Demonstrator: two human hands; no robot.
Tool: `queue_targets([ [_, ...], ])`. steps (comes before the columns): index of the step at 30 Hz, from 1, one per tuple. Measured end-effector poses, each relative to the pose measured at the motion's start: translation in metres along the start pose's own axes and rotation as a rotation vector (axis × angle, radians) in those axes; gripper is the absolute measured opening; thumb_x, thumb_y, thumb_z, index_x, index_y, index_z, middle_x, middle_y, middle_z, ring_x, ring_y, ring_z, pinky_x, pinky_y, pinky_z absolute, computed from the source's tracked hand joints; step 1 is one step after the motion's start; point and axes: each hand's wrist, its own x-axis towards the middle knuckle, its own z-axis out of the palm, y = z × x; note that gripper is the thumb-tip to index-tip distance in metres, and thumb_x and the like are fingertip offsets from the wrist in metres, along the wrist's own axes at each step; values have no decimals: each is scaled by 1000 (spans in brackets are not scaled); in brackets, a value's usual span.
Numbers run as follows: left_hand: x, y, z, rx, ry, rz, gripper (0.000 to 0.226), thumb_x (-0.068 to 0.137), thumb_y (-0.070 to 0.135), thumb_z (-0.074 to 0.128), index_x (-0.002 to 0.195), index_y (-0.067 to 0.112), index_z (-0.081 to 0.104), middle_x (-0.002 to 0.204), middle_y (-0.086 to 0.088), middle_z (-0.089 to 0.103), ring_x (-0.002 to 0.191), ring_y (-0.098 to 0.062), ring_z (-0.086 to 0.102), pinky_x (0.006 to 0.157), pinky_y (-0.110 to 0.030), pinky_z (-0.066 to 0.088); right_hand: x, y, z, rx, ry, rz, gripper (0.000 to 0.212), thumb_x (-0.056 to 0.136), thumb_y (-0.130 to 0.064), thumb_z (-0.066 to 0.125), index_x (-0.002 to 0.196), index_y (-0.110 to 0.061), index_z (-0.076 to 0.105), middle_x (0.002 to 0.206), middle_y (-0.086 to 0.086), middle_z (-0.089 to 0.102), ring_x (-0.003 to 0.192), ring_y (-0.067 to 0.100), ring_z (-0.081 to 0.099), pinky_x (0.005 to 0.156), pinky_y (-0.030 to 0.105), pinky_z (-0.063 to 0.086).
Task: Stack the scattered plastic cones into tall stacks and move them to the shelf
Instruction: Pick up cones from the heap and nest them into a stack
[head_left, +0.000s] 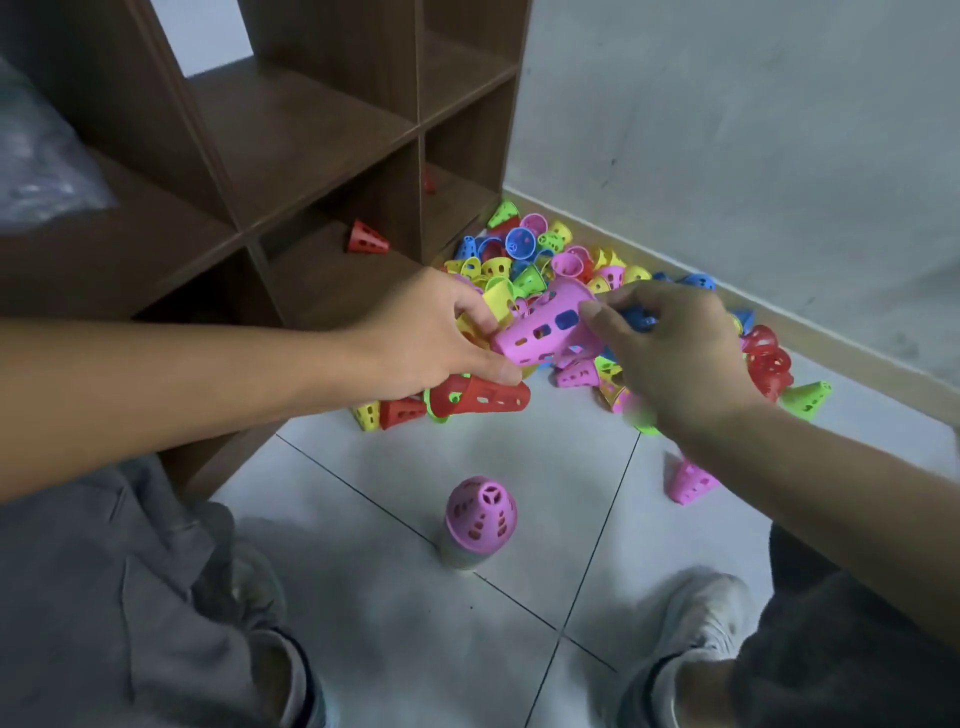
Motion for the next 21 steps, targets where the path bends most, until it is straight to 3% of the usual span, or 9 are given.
queue_targets([
  [5, 1, -5, -2, -82, -28, 21, 36, 75, 31, 84, 105, 14, 75, 95, 3, 78, 88, -12, 75, 74, -36, 64, 4, -1, 3, -16, -35, -50, 5, 94, -31, 69, 95, -26, 68, 85, -15, 64, 60, -2, 54, 56, 9, 37],
  [9, 11, -9, -9, -18, -7, 31, 34, 78, 36, 81, 107, 20, 74, 94, 7, 77, 88, -7, 74, 64, -25, 62, 2, 9, -5, 44, -73, -14, 19, 95, -30, 67, 113, -29, 63, 101, -8, 68, 83, 14, 69, 63, 21, 50],
  [12, 18, -10, -13, 25, -51, 27, 35, 77, 35, 83, 108, 20, 74, 94, 3, 78, 87, -11, 76, 69, -36, 64, 0, 9, -8, 149, -111, -1, 22, 94, -28, 68, 115, -28, 62, 101, -3, 70, 75, 21, 70, 55, 17, 49],
  [17, 22, -6, -5, 81, -99, 84, 43, 72, 36, 86, 108, 18, 74, 95, 4, 78, 88, -9, 75, 74, -38, 64, -3, 10, 0, 245, -131, 54, 41, 91, -25, 73, 126, -28, 51, 96, 0, 68, 64, 10, 65, 52, 14, 46],
  [21, 23, -2, -5, 101, -66, 108, 56, 60, 51, 80, 105, 20, 74, 96, 5, 77, 90, -10, 74, 69, -42, 63, 3, 12, 6, 362, -88, 180, 35, 93, -25, 69, 124, -20, 53, 97, 11, 73, 86, 24, 73, 67, 32, 59],
])
